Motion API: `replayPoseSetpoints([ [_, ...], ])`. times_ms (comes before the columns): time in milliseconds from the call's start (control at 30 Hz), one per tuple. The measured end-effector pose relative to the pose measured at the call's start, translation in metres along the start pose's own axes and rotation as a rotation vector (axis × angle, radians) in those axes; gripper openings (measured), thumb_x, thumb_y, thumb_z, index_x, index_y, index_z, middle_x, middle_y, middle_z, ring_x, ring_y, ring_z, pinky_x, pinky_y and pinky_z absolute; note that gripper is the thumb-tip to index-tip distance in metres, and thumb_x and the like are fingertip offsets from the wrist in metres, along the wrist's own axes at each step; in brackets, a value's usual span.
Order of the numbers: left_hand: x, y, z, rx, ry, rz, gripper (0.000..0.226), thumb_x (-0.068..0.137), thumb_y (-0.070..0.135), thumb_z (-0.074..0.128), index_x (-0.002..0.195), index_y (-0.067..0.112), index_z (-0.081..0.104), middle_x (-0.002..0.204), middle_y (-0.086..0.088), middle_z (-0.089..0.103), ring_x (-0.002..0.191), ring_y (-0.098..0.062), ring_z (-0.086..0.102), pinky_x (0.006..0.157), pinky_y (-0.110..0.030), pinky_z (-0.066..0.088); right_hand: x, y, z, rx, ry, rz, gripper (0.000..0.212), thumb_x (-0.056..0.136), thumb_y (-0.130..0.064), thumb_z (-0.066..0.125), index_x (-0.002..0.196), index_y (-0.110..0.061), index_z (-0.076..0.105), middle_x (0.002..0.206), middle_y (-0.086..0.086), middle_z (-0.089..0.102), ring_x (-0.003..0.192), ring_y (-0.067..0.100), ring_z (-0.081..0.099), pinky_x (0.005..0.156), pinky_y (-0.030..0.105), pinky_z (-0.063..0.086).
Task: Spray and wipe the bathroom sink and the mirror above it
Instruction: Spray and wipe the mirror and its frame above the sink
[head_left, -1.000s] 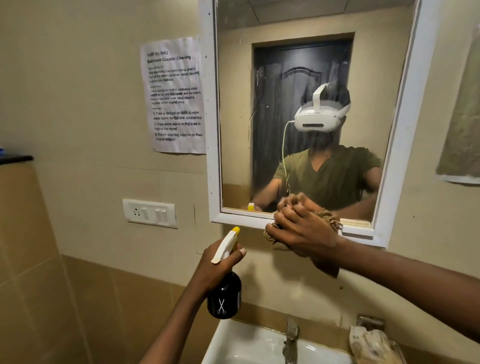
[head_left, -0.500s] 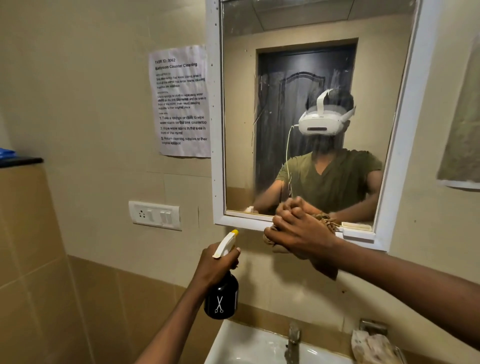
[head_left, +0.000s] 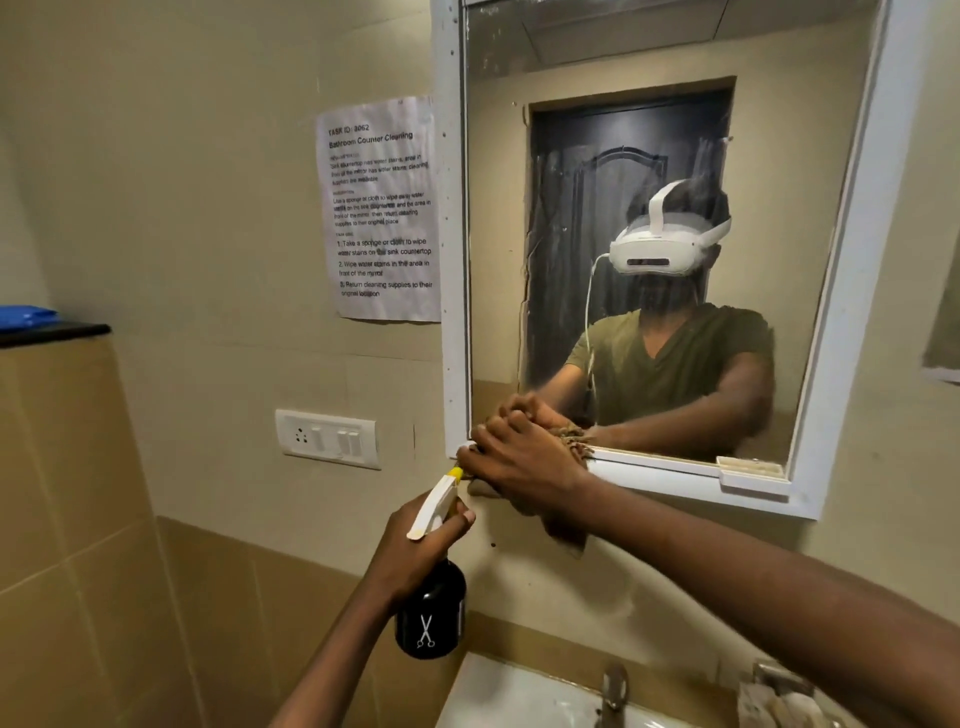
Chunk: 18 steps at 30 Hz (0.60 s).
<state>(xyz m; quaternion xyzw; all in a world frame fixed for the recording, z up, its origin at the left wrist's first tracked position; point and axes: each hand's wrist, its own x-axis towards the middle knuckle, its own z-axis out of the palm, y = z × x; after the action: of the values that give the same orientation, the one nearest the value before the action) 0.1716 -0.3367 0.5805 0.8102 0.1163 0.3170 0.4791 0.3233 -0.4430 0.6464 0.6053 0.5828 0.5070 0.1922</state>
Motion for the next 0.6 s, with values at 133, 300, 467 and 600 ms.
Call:
replayPoseSetpoints([
  [133, 0.008, -0.004, -0.003, 0.051, 0.007, -0.019, 0.025, 0.087, 0.020, 0.064, 0.075, -0.002, 0.061, 0.065, -0.010, 0.065, 0.051, -0.004, 0.054, 0.052, -0.012, 0.040, -0.040, 0.014, 0.014, -0.027, 0.102, -0.035, 0.028, 0.091, -0.032, 0.052, 0.114, -0.017, 0.055, 0.101, 0.014, 0.053, 0.087, 0.030, 0.049, 0.073, 0.042, 0.033],
  [300, 0.035, -0.010, -0.014, 0.046, -0.031, 0.051, 0.035, 0.083, 0.035, 0.061, 0.078, 0.001, 0.061, 0.072, -0.016, 0.068, 0.060, -0.018, 0.059, 0.062, -0.035, 0.048, -0.057, 0.020, 0.011, -0.047, 0.127, -0.007, 0.036, 0.092, -0.042, 0.052, 0.118, -0.017, 0.055, 0.096, 0.012, 0.056, 0.084, 0.029, 0.047, 0.073, 0.043, 0.036],
  [467, 0.052, -0.022, -0.037, 0.011, -0.106, 0.108, 0.030, 0.087, 0.032, 0.065, 0.077, 0.004, 0.058, 0.062, -0.004, 0.057, 0.056, -0.012, 0.050, 0.059, -0.027, 0.038, -0.054, 0.018, 0.008, -0.057, 0.083, 0.017, 0.037, 0.093, -0.048, 0.051, 0.117, -0.020, 0.057, 0.091, 0.008, 0.057, 0.078, 0.026, 0.051, 0.071, 0.041, 0.035],
  [600, 0.063, -0.035, -0.056, -0.054, -0.164, 0.113, 0.038, 0.084, 0.037, 0.064, 0.081, 0.000, 0.058, 0.075, -0.019, 0.061, 0.063, -0.013, 0.051, 0.062, -0.028, 0.038, -0.036, 0.000, 0.012, -0.070, 0.104, 0.075, 0.040, 0.095, -0.050, 0.048, 0.116, -0.019, 0.060, 0.090, 0.009, 0.061, 0.077, 0.026, 0.054, 0.072, 0.040, 0.037],
])
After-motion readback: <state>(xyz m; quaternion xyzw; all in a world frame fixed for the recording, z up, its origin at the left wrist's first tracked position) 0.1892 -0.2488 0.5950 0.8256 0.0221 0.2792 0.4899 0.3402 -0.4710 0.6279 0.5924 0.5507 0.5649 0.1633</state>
